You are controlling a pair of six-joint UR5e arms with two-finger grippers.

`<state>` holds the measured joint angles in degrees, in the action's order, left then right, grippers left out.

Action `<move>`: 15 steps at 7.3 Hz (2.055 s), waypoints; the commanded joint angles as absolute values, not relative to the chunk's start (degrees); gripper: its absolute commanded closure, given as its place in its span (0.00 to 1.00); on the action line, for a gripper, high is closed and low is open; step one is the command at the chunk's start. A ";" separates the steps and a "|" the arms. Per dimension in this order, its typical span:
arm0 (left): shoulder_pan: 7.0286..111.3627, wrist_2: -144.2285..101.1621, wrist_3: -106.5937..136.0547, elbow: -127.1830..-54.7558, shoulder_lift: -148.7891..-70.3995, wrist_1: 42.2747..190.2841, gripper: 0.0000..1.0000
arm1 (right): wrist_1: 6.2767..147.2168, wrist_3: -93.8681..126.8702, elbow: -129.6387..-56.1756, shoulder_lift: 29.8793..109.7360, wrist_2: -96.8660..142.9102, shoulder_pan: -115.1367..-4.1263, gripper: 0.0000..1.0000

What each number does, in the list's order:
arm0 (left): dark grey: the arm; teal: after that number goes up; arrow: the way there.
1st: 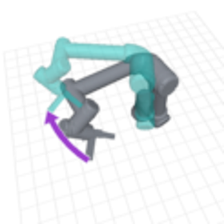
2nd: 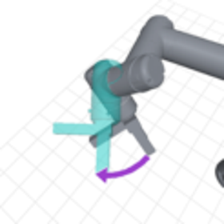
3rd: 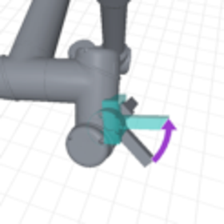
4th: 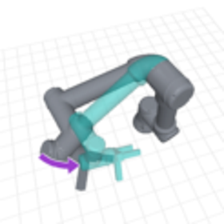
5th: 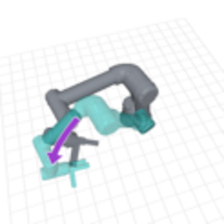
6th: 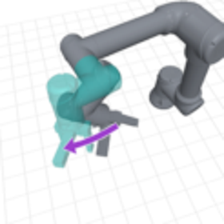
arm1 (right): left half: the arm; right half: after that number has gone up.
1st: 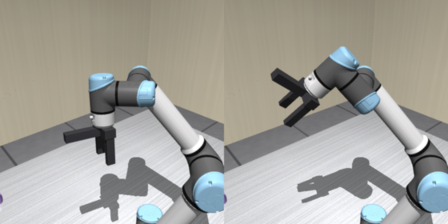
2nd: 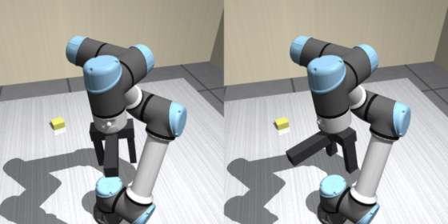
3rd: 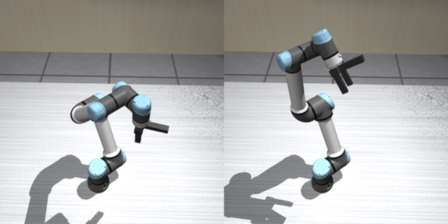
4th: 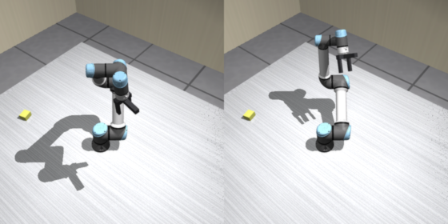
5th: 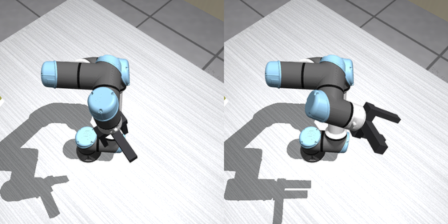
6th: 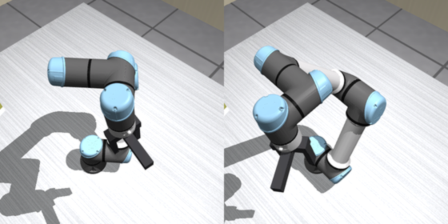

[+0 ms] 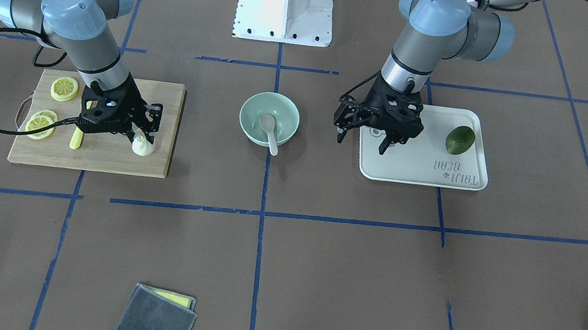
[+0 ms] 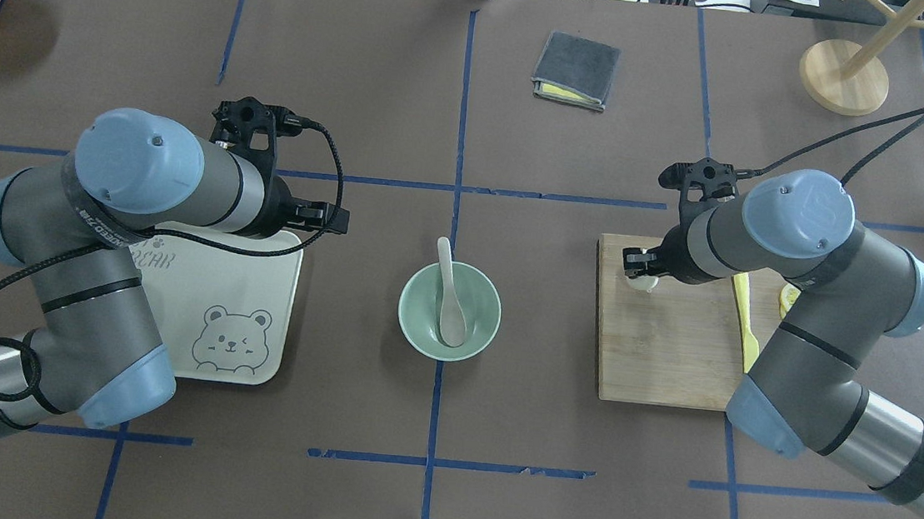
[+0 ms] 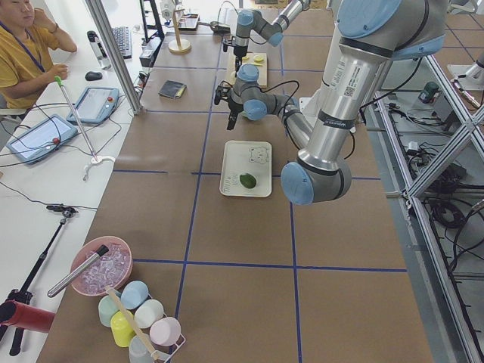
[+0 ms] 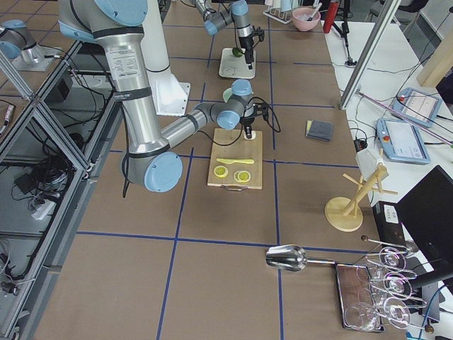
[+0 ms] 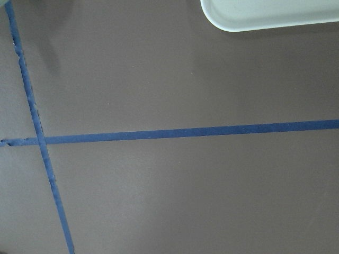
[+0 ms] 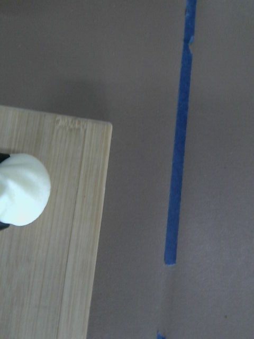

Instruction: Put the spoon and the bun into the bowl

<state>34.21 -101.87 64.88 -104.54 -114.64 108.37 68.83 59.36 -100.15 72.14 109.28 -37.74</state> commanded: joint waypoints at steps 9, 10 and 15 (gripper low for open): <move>38.23 -101.87 62.58 -108.02 -111.62 108.37 0.00 | 72.51 80.15 -100.46 56.34 100.03 -24.00 0.58; 38.23 -101.87 62.58 -108.02 -111.62 108.37 0.00 | 72.51 80.33 -100.46 56.16 99.50 -23.39 0.56; 38.23 -101.95 62.49 -108.02 -110.74 108.46 0.00 | 72.68 80.25 -100.28 56.25 98.52 -22.67 0.00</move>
<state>38.23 -101.92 62.65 -107.95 -111.05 108.39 72.58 80.38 -100.20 56.05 98.49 -22.65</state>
